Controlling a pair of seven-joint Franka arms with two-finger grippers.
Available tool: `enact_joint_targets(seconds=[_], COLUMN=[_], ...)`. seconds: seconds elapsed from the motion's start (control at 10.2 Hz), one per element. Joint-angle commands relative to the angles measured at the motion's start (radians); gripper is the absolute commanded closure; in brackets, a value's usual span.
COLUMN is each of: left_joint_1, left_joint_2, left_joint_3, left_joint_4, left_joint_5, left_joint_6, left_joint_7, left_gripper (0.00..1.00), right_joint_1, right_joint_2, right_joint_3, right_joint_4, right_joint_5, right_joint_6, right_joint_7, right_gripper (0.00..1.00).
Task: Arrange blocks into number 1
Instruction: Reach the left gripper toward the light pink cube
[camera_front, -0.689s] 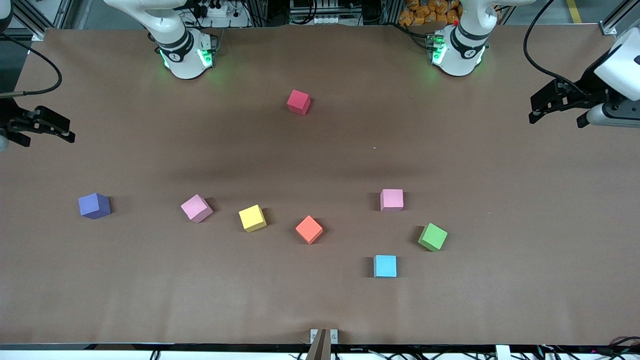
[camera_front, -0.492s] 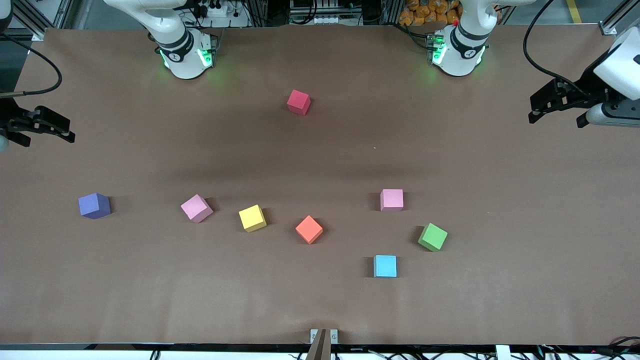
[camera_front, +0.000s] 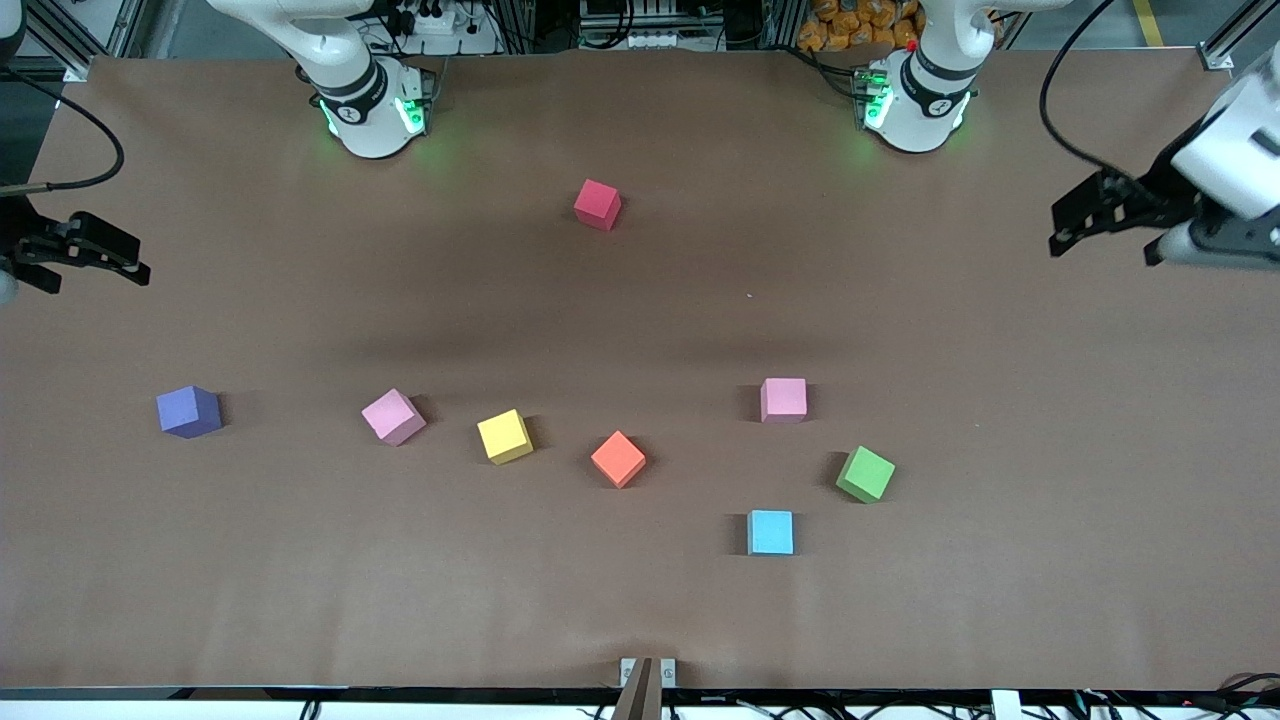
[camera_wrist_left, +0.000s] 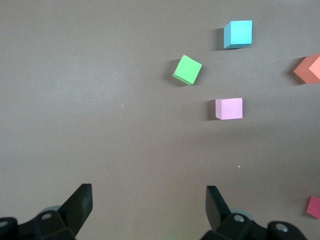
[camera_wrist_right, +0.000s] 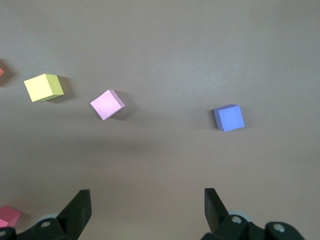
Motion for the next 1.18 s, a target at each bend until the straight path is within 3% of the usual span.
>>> enact_joint_targets(seconds=[0.0, 0.49, 0.79, 1.08], left_joint_1=[-0.021, -0.042, -0.085, -0.179], left_joint_2=[0.086, 0.215, 0.235, 0.364], left_joint_3=[-0.014, -0.076, -0.081, -0.081], left_joint_4=[0.006, -0.069, -0.21, -0.221], left_joint_5=[0.007, -0.023, -0.023, -0.009], left_joint_6=[0.049, 0.176, 0.377, 0.512], left_joint_7=[-0.036, -0.12, -0.12, -0.189], left_gripper=[0.0, 0.0, 0.0, 0.0], right_joint_1=[-0.025, -0.02, -0.003, 0.032], right_joint_2=[-0.003, -0.005, -0.008, -0.006], right_joint_3=[0.021, 0.024, 0.012, -0.028], right_joint_4=[0.0, 0.001, 0.002, 0.002], right_joint_5=[-0.006, -0.006, -0.009, -0.009], right_joint_6=[-0.012, -0.012, -0.013, -0.012], right_joint_7=[-0.011, -0.011, -0.011, -0.011], right_gripper=[0.0, 0.0, 0.0, 0.0])
